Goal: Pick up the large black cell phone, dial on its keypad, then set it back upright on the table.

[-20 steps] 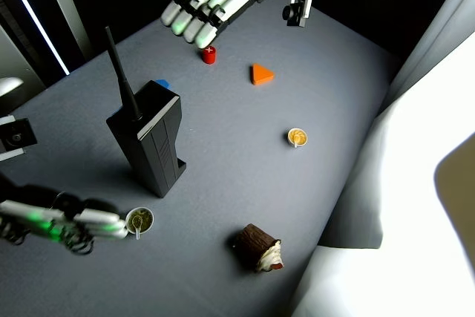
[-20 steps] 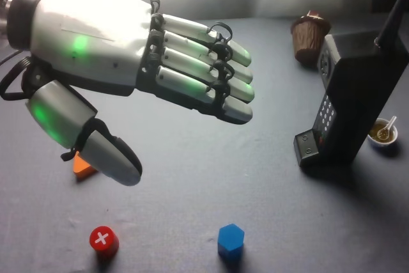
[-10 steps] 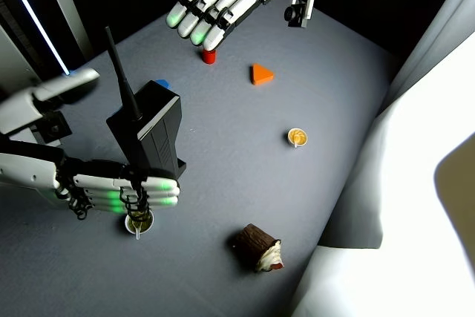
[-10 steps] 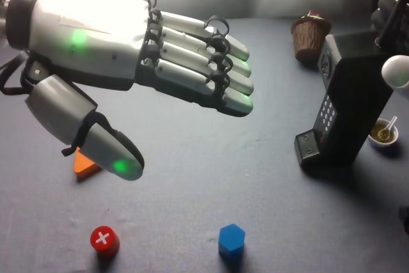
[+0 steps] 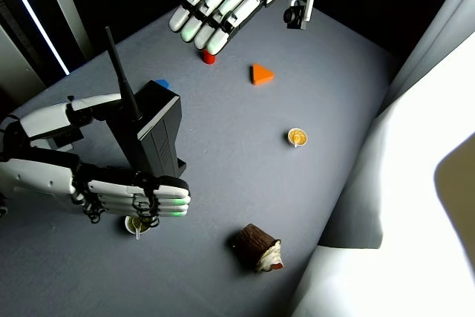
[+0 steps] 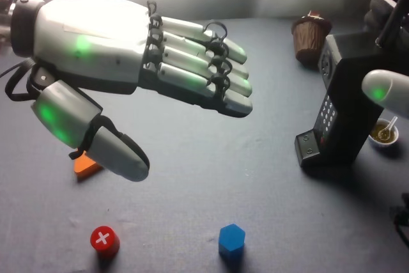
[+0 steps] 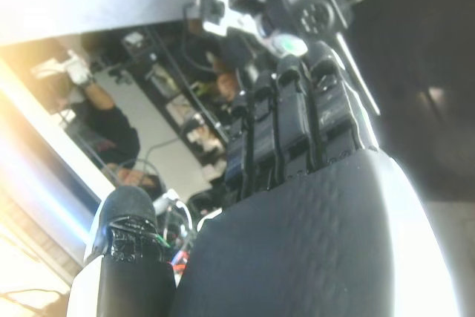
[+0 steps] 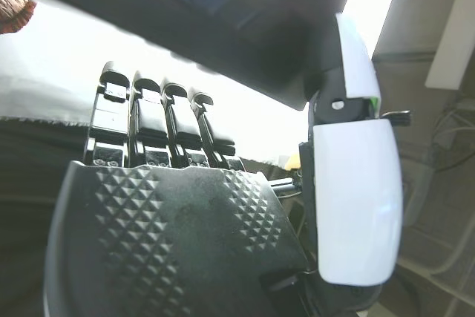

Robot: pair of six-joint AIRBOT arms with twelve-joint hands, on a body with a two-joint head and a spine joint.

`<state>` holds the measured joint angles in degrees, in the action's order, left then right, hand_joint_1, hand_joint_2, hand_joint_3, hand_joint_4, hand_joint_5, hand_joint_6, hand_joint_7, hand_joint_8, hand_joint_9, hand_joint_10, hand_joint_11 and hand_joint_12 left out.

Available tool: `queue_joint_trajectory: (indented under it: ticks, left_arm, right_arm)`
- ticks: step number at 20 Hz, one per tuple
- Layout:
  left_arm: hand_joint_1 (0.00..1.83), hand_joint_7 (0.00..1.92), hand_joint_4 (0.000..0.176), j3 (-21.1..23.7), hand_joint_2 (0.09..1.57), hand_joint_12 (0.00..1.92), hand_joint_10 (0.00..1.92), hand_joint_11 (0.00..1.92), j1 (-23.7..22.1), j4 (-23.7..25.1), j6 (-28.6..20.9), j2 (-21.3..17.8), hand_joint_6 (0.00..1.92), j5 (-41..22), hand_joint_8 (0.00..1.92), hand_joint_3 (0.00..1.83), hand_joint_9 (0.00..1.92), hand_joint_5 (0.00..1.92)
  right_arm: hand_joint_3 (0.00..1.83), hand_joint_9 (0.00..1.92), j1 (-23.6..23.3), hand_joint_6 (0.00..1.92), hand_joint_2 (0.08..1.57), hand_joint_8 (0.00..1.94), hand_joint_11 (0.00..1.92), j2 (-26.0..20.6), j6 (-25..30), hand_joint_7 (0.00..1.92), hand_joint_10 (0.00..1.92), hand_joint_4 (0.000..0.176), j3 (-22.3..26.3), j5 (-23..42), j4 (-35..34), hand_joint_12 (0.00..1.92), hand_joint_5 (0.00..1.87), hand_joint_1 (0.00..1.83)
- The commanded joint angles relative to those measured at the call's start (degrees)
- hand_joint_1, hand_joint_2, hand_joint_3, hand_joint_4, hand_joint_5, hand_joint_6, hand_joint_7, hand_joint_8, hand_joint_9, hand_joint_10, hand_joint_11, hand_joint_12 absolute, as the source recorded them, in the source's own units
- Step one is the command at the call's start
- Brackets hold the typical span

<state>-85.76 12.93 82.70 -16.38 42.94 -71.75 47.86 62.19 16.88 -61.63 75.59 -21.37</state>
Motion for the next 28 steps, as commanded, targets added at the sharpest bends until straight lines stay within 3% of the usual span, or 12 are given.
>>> queue_joint_trajectory:
  ticks: [1,3,4,6,8,9,10,12,17,18,20,28]
  left_arm:
    - [0.0,0.18,0.0,0.14,1.19,0.27,0.0,0.0,-1.17,-7.32,0.15,-0.56,0.0,-2.26,0.0,0.0,0.16,0.17]
    - [0.0,0.16,0.0,0.18,1.19,0.21,0.0,0.0,-1.03,-8.26,0.29,-0.4,0.0,-2.45,0.0,0.0,0.13,0.16]
    - [0.0,0.18,0.0,0.2,1.19,0.27,0.01,0.0,-0.85,-9.23,0.69,-0.34,0.0,-2.07,0.0,0.0,0.15,0.18]
    - [0.0,0.18,0.0,0.18,1.18,0.28,0.01,0.0,-0.24,-11.01,1.58,-0.32,0.0,-1.16,0.0,0.0,0.16,0.18]
    - [0.0,0.19,0.0,0.17,1.18,0.31,0.01,0.0,1.11,-11.85,1.86,-0.28,0.0,-0.41,0.0,0.0,0.17,0.18]
    - [0.0,0.19,0.0,0.13,1.18,0.3,0.01,0.0,1.81,-12.76,2.34,-0.29,0.0,-0.23,0.0,0.0,0.17,0.18]
    - [0.0,0.18,0.0,0.0,1.19,0.23,0.0,0.0,2.81,-14.47,2.98,-0.28,0.0,-0.01,0.0,0.0,0.15,0.18]
    - [0.0,0.18,0.0,-0.04,1.18,0.23,0.0,0.0,3.42,-14.92,3.51,-0.12,0.0,-0.13,0.0,0.0,0.15,0.18]
    - [0.0,0.2,0.0,-0.05,1.18,0.32,0.0,0.0,3.38,-16.35,4.15,0.23,0.0,0.36,0.0,0.0,0.17,0.2]
    - [0.0,0.19,0.0,-0.05,1.19,0.33,0.0,0.0,3.37,-16.74,4.37,0.23,0.0,0.54,0.0,0.0,0.17,0.19]
    - [0.0,0.18,0.0,-0.06,1.19,0.3,0.0,0.0,3.37,-18.12,4.97,0.22,0.0,1.06,0.0,0.0,0.16,0.17]
    - [0.02,0.2,0.0,-0.02,1.21,0.32,0.01,0.0,3.34,-21.32,6.39,0.17,0.0,1.58,0.01,0.01,0.17,0.18]
  right_arm:
    - [0.02,0.0,-0.35,0.01,1.07,0.0,0.02,-0.33,0.56,0.0,0.0,0.0,0.01,6.71,0.73,0.01,0.05,0.91]
    - [0.01,0.06,-0.35,0.01,1.1,0.01,0.08,-0.21,0.56,0.1,0.01,0.0,-0.06,6.6,0.75,0.06,0.16,0.93]
    - [0.0,0.16,-0.35,0.01,1.14,0.0,0.02,-0.11,0.56,0.17,0.0,0.0,-0.22,6.58,0.74,0.48,0.2,1.0]
    - [0.0,0.33,-0.5,0.0,1.13,0.01,0.06,0.22,0.57,0.3,0.01,0.0,-0.68,6.58,0.72,0.88,0.29,1.15]
    - [0.0,0.64,-1.26,0.02,1.15,0.02,0.35,0.8,0.57,0.57,0.04,0.0,-1.42,6.58,0.73,0.9,0.52,1.32]
    - [0.0,0.89,-1.6,0.91,1.13,0.74,0.73,1.08,0.57,0.84,0.83,0.0,-1.75,6.54,0.73,1.44,0.71,1.45]
    - [0.0,1.05,-2.05,0.76,1.06,0.65,0.94,1.5,0.57,1.12,1.04,0.0,-2.18,6.47,0.73,1.15,1.02,1.41]
    - [0.0,1.05,-2.39,0.65,1.05,0.62,1.03,2.06,0.57,1.15,1.1,0.0,-2.54,6.43,0.74,1.01,1.09,1.4]
    - [0.0,0.95,-2.55,0.84,1.1,0.89,0.98,2.08,0.56,1.01,1.27,0.0,-2.57,6.75,1.28,1.11,0.96,1.38]
    - [0.0,0.94,-2.66,0.78,1.09,0.84,0.93,1.99,0.53,1.0,1.15,0.0,-2.61,7.27,1.28,1.44,0.97,1.47]
    - [0.0,0.94,-3.08,0.76,1.09,0.8,0.92,1.55,0.53,1.01,1.12,0.0,-2.75,8.58,1.82,1.52,0.98,1.49]
    - [0.0,0.93,-2.94,0.91,1.12,0.94,0.99,-1.75,0.24,0.98,1.3,0.0,-5.97,18.24,9.37,1.16,0.92,1.38]
